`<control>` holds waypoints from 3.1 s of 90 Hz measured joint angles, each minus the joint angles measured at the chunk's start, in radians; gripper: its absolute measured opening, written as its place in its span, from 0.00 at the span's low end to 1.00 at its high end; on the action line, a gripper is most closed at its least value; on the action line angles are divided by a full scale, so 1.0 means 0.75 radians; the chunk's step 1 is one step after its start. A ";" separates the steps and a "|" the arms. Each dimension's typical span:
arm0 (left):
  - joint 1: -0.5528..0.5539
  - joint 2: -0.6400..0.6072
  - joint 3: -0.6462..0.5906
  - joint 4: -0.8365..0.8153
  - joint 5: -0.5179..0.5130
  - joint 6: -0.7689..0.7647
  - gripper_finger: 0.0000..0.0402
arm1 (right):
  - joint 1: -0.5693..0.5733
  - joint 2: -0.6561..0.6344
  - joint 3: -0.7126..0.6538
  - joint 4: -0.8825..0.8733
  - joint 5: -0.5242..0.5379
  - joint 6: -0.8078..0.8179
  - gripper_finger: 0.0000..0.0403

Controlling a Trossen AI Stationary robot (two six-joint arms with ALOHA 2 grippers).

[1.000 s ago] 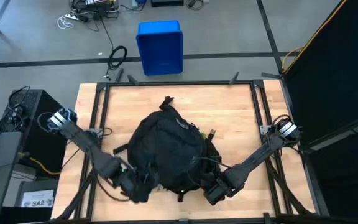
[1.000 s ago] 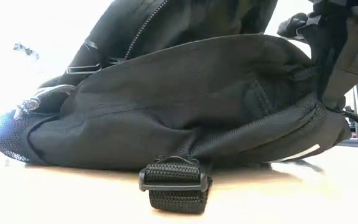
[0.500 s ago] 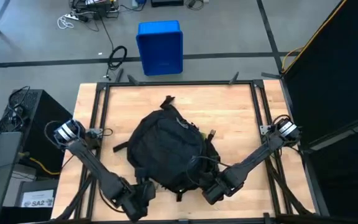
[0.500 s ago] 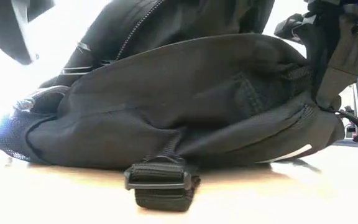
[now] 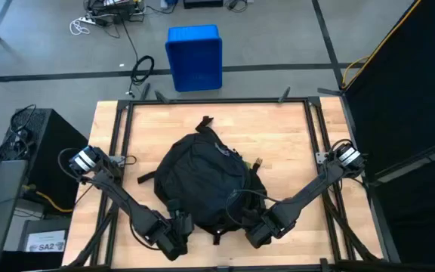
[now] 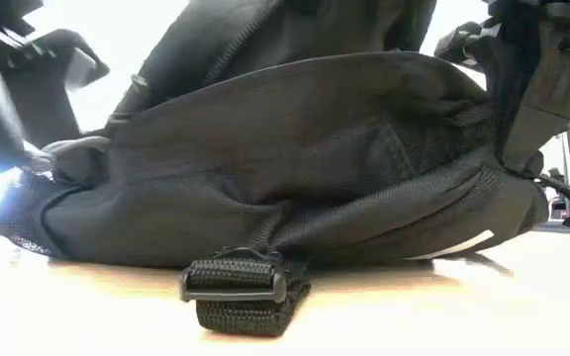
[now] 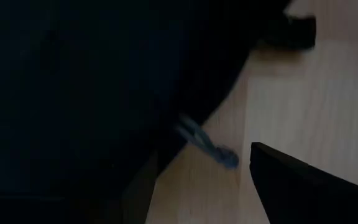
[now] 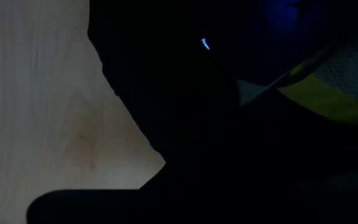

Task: Unpack backpack
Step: Close the backpack

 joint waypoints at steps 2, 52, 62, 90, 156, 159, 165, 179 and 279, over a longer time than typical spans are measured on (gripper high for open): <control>0.006 -0.005 -0.013 0.026 -0.002 0.004 0.55 | -0.001 0.000 0.000 0.000 0.000 0.000 0.00; 0.040 -0.065 -0.154 0.166 0.077 -0.022 0.04 | -0.015 -0.002 0.000 -0.048 -0.003 -0.027 0.02; 0.039 -0.114 -0.154 0.141 0.078 -0.006 0.01 | -0.014 -0.020 0.000 -0.076 -0.050 -0.029 0.04; 0.034 -0.198 -0.153 0.151 0.096 0.049 0.00 | 0.021 -0.068 0.000 -0.077 -0.107 0.051 0.14; 0.030 -0.198 -0.153 0.225 0.141 0.115 0.00 | 0.172 -0.192 0.001 -0.288 0.072 0.342 0.70; 0.030 -0.198 -0.153 0.225 0.141 0.115 0.00 | 0.187 -0.215 0.001 -0.283 0.077 0.365 0.70; 0.030 -0.198 -0.153 0.227 0.141 0.115 0.00 | 0.219 -0.255 0.001 -0.230 0.111 0.397 0.70; 0.030 -0.197 -0.140 0.300 0.150 0.128 0.00 | 0.303 -0.290 0.001 0.325 0.241 0.096 0.68; 0.054 -0.190 0.036 0.276 0.125 0.398 0.00 | -0.131 0.132 0.001 1.387 -0.010 -0.645 0.47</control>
